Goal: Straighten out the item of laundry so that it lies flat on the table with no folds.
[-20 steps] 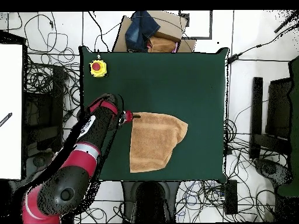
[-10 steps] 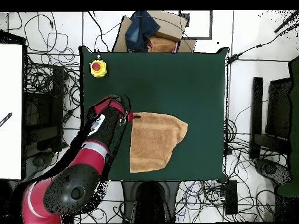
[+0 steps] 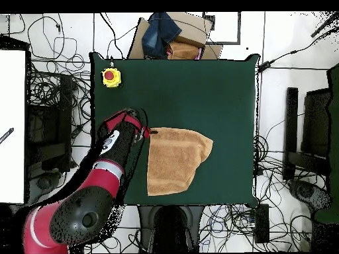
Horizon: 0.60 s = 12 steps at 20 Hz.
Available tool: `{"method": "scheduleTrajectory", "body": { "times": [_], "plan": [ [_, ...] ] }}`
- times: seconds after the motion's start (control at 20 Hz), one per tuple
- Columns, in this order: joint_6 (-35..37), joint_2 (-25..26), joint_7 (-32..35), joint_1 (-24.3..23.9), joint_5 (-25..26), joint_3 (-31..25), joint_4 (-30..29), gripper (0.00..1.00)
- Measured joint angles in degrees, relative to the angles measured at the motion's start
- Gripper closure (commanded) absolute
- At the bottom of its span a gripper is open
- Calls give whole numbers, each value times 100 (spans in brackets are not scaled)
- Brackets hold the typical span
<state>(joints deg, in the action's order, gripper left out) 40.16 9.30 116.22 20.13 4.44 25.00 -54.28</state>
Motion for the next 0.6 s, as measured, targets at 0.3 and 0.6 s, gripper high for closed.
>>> {"method": "scheduleTrajectory", "body": {
  "times": [0.3, 0.6],
  "plan": [
    [7, 45, 0, 68, 96, 43, 57, 0],
    [75, 118, 0, 145, 114, 136, 144, 0]
  ]
}}
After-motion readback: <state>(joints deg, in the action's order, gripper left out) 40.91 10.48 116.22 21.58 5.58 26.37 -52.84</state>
